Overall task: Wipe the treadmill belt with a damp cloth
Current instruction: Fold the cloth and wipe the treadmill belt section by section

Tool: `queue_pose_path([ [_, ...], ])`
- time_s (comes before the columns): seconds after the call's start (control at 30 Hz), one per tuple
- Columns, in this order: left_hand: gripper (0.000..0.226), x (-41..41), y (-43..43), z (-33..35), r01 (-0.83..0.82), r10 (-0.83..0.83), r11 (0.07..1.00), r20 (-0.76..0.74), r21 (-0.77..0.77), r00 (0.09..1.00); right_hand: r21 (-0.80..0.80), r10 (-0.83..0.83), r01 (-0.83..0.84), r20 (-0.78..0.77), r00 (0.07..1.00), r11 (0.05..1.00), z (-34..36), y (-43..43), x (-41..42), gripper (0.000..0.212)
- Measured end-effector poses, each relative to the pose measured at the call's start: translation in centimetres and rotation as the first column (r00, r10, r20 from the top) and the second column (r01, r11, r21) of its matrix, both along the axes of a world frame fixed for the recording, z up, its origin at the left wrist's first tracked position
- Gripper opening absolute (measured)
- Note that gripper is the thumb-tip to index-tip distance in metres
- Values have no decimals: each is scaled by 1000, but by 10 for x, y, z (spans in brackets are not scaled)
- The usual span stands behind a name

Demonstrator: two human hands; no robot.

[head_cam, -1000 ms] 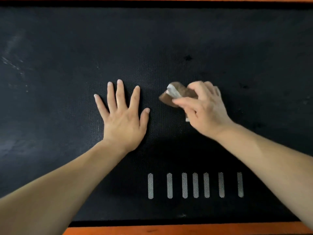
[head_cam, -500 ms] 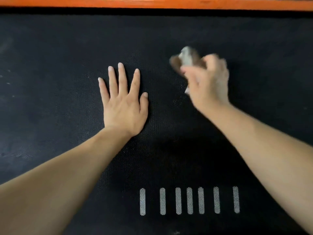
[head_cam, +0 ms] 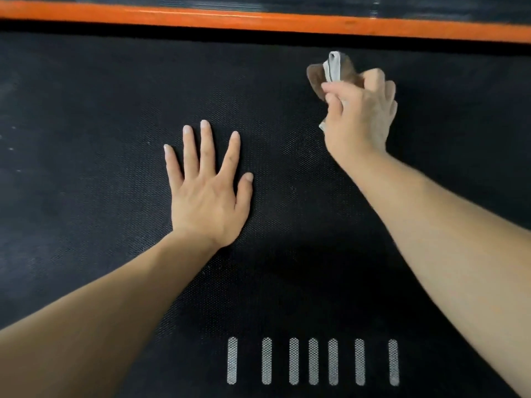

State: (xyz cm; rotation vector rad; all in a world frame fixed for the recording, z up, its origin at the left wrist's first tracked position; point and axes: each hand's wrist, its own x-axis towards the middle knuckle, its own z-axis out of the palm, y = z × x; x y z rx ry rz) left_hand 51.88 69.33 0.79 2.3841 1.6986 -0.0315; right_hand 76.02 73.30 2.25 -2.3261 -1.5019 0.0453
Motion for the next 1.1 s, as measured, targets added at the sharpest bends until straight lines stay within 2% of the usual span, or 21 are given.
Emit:
queue_pose_path([
  [0.03, 66, 0, 0, 1, 0, 0, 1000, 0, -6, 1000, -18, -19, 18, -10, 1000, 1000, 1, -2, -11, 29],
  [0.07, 66, 0, 0, 1, -2, 2, 1000, -1, -14, 1000, -15, 54, -54, -5, 999, 998, 0, -9, -25, 29],
  [0.1, 66, 1, 0, 1, -4, 4, 1000, -2, -17, 1000, 9, 185, -185, 1, 983, 983, 0, -21, -39, 28],
  [0.17, 67, 1, 0, 2, -5, 5, 1000, 0, -15, 1000, 21, 445, -444, 0, 896, 896, -1, -43, -52, 24],
  [0.23, 67, 1, 0, 1, -3, 3, 1000, -2, -6, 1000, 7, 516, -516, 8, 857, 857, -3, -34, -43, 23],
  [0.33, 66, 2, 0, 0, -7, 7, 1000, -3, 8, 1000, 47, 311, -312, 29, 950, 949, -5, 20, -40, 24],
  [0.4, 65, 2, -1, 0, -5, 5, 1000, -3, 22, 1000, 53, 236, -238, 39, 971, 970, -6, 52, -53, 26],
  [0.53, 65, 1, -1, -1, -7, 7, 1000, 19, 22, 1000, -17, 384, -385, 124, 915, 923, -3, 59, -44, 32],
  [0.57, 65, 1, 0, -1, -5, 4, 1000, 21, 23, 1000, -33, 367, -367, 153, 918, 930, -2, 55, -27, 35],
  [0.63, 65, 1, -1, -1, -1, 1, 1000, 22, 28, 1000, -51, 206, -200, 161, 965, 978, 0, 45, 9, 36],
  [0.67, 65, 1, -1, -2, -3, 2, 999, 20, 33, 1000, -51, 72, -66, 128, 989, 997, 2, 42, 21, 36],
  [0.73, 65, 2, -1, -2, -3, 3, 999, 10, 35, 1000, -33, -153, 156, 88, 984, 987, 1, 42, 20, 32],
  [0.8, 66, 2, -1, -2, -1, 1, 999, -3, 35, 1000, -7, -94, 95, 83, 992, 995, -1, 49, -8, 30],
  [0.9, 66, 2, -1, 0, -5, 4, 1000, 2, 24, 1000, 11, 271, -272, 61, 961, 962, -4, 56, -49, 29],
  [0.97, 66, 2, 0, 0, -1, 0, 1000, 12, 24, 1000, -17, 393, -393, 96, 915, 919, -2, 58, -37, 28],
  [1.03, 65, 1, 0, 0, -1, 1, 1000, 16, 29, 1000, -35, 334, -332, 122, 935, 942, 0, 54, -1, 28],
  [1.1, 65, 1, -1, -1, 5, -6, 999, 23, 31, 1000, -34, 149, -146, 117, 982, 989, 2, 44, 46, 31],
])
